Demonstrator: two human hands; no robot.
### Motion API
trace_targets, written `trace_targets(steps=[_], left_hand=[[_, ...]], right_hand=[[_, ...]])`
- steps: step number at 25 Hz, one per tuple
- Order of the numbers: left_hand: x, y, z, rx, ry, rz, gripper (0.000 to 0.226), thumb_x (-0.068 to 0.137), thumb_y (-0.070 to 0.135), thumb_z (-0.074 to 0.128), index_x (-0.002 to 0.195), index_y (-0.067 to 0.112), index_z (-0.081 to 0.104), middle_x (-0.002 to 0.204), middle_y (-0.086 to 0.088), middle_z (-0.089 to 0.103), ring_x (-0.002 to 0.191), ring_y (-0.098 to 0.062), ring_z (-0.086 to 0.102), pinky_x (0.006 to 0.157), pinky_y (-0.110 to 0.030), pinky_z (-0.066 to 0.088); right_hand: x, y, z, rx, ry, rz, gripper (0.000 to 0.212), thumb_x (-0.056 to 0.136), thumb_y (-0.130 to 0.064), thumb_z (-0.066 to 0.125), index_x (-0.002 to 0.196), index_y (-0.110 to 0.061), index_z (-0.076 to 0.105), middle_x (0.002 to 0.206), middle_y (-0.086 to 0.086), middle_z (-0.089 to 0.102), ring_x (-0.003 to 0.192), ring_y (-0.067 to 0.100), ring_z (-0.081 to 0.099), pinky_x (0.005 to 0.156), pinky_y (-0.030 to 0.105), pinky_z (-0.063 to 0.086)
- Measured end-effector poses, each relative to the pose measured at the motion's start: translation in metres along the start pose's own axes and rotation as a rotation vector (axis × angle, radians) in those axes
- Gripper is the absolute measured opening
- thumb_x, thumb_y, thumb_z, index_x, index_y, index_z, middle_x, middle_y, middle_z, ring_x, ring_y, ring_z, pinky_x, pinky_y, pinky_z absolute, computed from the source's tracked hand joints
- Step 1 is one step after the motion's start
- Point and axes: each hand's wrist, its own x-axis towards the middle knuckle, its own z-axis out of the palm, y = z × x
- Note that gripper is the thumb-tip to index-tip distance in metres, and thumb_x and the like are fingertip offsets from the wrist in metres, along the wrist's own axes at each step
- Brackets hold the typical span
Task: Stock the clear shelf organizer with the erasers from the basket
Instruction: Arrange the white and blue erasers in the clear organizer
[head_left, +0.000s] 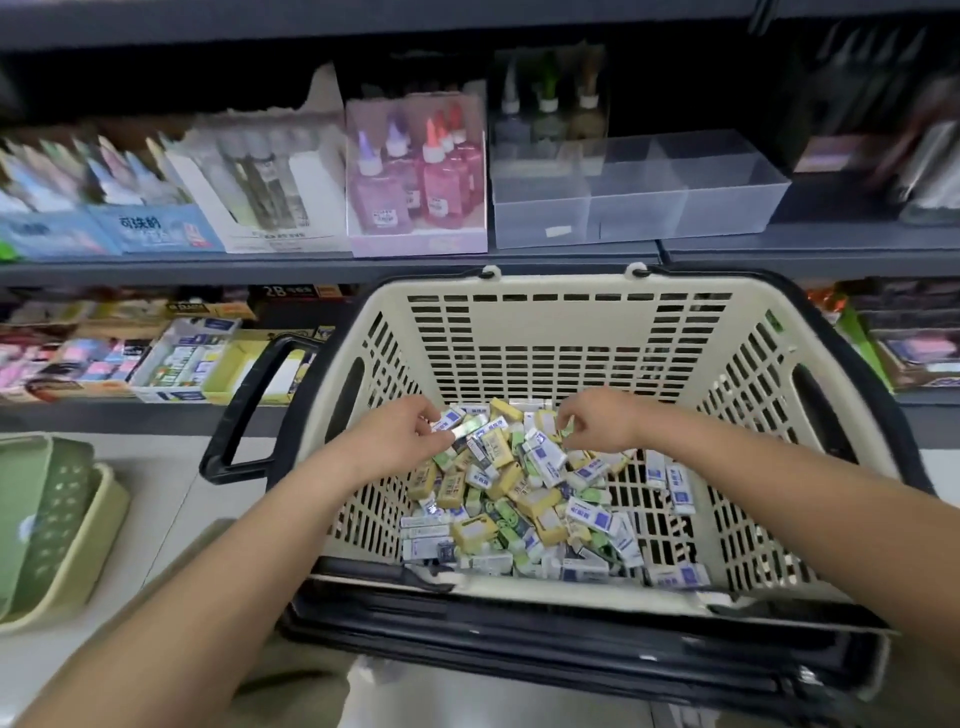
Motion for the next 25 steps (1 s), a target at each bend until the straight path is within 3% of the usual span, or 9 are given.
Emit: trace_targets(steps=[3,5,7,11,15,18,22,23,25], left_hand=[[0.002,0.0,-0.021,0.241,-0.149,0.031,0.054,0.088,0.054,0.05,0.13,0.021,0.045,0.132,0.001,0.053,0.112,-0.015,0.053,0.09,-0.028,0.043],[0.004,0.0,-0.031,0.237,-0.146,0.068,0.055,0.088,0.054,0.049,0.133,0.022,0.043,0.136,0.003,0.05,0.115,-0.014,0.051,0.086,-0.023,0.039],[0.003,0.002,-0.034,0.207,-0.133,0.109,0.052,0.091,0.049,0.049,0.134,0.021,0.043,0.135,0.002,0.05,0.117,-0.014,0.05,0.085,-0.021,0.037],[0.007,0.008,-0.031,0.248,-0.225,0.135,0.049,0.092,0.047,0.048,0.132,0.019,0.044,0.131,0.001,0.052,0.11,-0.014,0.052,0.082,-0.025,0.04],[0.025,0.022,-0.027,0.265,-0.262,0.161,0.052,0.091,0.049,0.05,0.133,0.019,0.043,0.135,0.001,0.049,0.116,-0.015,0.05,0.089,-0.023,0.038],[0.037,0.03,-0.017,0.232,-0.309,0.179,0.054,0.089,0.051,0.05,0.132,0.019,0.045,0.132,0.002,0.051,0.112,-0.014,0.051,0.09,-0.025,0.041],[0.05,0.042,-0.002,0.195,-0.36,0.108,0.057,0.09,0.053,0.048,0.129,0.011,0.048,0.124,-0.005,0.057,0.103,-0.017,0.057,0.089,-0.032,0.048],[0.053,0.046,0.001,0.148,-0.354,0.076,0.057,0.09,0.054,0.046,0.126,0.01,0.051,0.121,-0.007,0.059,0.102,-0.019,0.059,0.087,-0.032,0.05],[0.057,0.055,0.008,-0.17,-0.327,-0.007,0.049,0.093,0.05,0.043,0.118,0.01,0.055,0.115,-0.008,0.062,0.101,-0.02,0.062,0.087,-0.036,0.053]], right_hand=[[0.034,-0.015,0.026,-0.096,-0.037,-0.026,0.055,0.085,-0.043,0.059,0.132,-0.02,0.042,0.127,0.004,0.051,0.109,0.021,0.052,0.08,0.031,0.045],[0.045,-0.021,0.04,-0.097,-0.051,0.088,0.072,0.075,-0.054,0.066,0.133,-0.024,0.033,0.123,0.002,0.054,0.104,0.023,0.056,0.075,0.034,0.048],[0.049,-0.021,0.047,0.005,-0.069,0.175,0.078,0.069,-0.053,0.073,0.126,-0.023,0.029,0.115,0.004,0.059,0.095,0.023,0.059,0.073,0.035,0.05],[0.046,-0.013,0.042,0.213,-0.072,0.188,0.069,0.073,-0.035,0.076,0.121,-0.013,0.032,0.104,0.007,0.061,0.083,0.02,0.06,0.071,0.034,0.053],[0.043,-0.007,0.035,0.195,-0.104,0.166,0.04,0.077,-0.017,0.064,0.113,-0.003,0.056,0.089,0.004,0.056,0.076,0.017,0.053,0.063,0.03,0.044],[0.041,-0.003,0.033,0.245,-0.086,0.138,0.034,0.078,-0.017,0.063,0.111,-0.008,0.057,0.084,-0.003,0.053,0.072,0.012,0.05,0.059,0.023,0.04],[0.039,-0.006,0.012,0.532,0.041,0.118,0.031,0.074,-0.02,0.07,0.1,-0.021,0.053,0.081,-0.007,0.054,0.06,0.004,0.051,0.05,0.021,0.042],[0.038,-0.009,0.006,0.636,0.064,0.12,0.032,0.073,-0.019,0.072,0.097,-0.022,0.051,0.082,-0.004,0.057,0.057,0.006,0.053,0.046,0.02,0.043],[0.036,-0.017,-0.005,0.784,0.11,0.114,0.034,0.071,-0.019,0.073,0.096,-0.023,0.05,0.085,-0.001,0.06,0.055,0.007,0.053,0.041,0.015,0.041]])
